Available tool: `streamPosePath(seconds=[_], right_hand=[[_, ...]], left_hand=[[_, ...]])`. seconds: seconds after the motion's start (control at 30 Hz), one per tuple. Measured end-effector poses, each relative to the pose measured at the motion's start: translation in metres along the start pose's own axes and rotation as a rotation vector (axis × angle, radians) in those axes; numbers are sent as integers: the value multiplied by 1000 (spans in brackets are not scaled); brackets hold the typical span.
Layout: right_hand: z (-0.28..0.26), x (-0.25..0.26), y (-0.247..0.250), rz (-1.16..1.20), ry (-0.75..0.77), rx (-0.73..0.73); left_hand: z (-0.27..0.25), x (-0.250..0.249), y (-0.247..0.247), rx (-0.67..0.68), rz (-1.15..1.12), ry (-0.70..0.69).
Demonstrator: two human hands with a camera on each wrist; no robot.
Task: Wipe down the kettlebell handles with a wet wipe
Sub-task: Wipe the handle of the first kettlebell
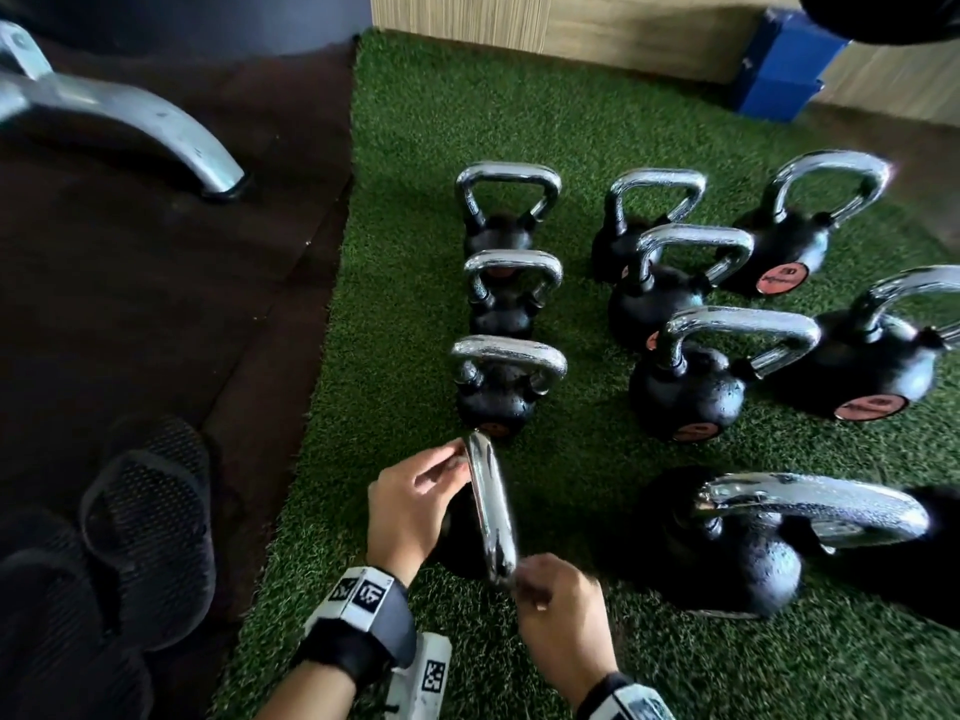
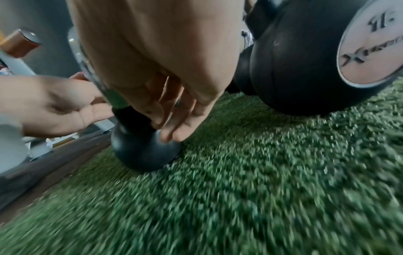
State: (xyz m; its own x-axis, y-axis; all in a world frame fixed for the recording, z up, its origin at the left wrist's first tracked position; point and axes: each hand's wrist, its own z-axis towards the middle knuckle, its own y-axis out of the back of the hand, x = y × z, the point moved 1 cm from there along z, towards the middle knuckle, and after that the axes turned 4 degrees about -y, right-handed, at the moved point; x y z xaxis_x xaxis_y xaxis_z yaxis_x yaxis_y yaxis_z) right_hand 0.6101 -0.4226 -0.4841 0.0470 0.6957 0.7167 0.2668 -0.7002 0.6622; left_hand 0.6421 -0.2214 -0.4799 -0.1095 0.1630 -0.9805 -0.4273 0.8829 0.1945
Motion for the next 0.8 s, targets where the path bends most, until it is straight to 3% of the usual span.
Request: streamPosePath(seconds=[0.07, 0.13, 0.27, 0.4, 0.63, 0.8], right_hand=[[15, 4, 10, -21, 84, -59], [37, 15, 23, 8, 98, -87], [73, 32, 23, 98, -58, 310], [81, 28, 7, 176, -53, 356], [87, 18, -2, 209, -101, 354], [87, 14, -6, 258, -115, 360]], left_hand=[[4, -3, 1, -4, 15, -16], [5, -6, 5, 23, 176, -27], [7, -10, 9, 81, 310, 7], [8, -13, 9, 75, 351, 8], [2, -24, 9, 8, 169, -142], [11, -25, 12, 93, -112, -40]])
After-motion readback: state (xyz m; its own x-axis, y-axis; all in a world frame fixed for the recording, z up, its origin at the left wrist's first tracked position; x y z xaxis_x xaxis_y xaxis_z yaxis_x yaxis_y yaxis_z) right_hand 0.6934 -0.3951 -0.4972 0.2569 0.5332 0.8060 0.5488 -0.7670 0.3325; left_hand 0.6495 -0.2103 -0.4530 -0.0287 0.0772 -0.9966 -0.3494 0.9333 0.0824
